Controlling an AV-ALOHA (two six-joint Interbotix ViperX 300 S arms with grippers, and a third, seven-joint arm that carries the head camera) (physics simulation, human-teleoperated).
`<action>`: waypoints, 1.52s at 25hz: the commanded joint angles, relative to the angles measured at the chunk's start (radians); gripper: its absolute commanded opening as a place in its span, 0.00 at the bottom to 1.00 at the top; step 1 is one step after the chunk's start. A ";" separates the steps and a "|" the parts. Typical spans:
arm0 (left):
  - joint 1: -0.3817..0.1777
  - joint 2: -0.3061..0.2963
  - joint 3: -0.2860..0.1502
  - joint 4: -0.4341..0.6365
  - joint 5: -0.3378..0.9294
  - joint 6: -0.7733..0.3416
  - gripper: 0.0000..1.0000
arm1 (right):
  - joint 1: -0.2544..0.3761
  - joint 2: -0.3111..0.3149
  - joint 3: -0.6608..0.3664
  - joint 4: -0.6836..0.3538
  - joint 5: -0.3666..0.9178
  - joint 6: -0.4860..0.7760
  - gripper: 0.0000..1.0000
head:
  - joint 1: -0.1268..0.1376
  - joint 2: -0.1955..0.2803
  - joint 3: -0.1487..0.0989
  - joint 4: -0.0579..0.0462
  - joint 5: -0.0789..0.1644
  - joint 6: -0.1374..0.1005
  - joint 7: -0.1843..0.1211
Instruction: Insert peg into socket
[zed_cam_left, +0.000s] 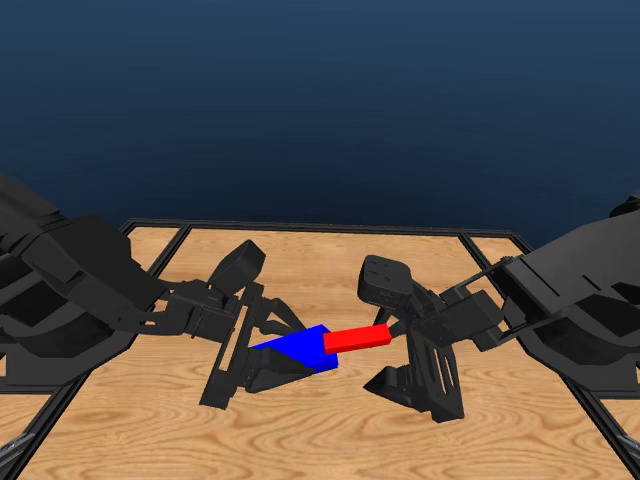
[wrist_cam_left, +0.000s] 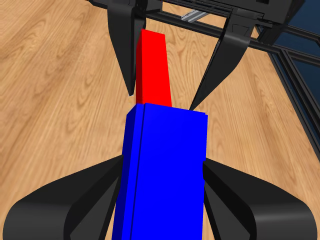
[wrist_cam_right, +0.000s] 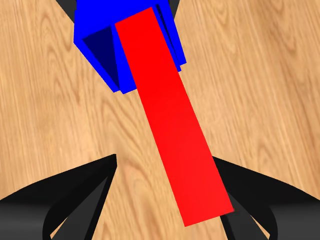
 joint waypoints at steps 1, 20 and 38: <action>-0.010 -0.016 0.001 -0.003 -0.055 0.009 0.00 | -0.004 -0.054 0.067 0.001 -0.012 0.063 1.00 | 0.006 -0.013 -0.010 0.000 -0.014 -0.005 -0.007; -0.008 0.008 -0.009 0.011 -0.014 -0.035 0.00 | 0.002 -0.098 0.037 -0.092 -0.012 0.107 0.00 | -0.004 -0.009 -0.010 -0.001 -0.008 0.000 -0.001; 0.057 0.043 -0.151 0.229 0.277 -0.214 0.00 | -0.078 0.054 -0.019 0.028 -0.218 -0.047 0.00 | -0.026 -0.002 -0.011 -0.004 -0.006 0.010 0.020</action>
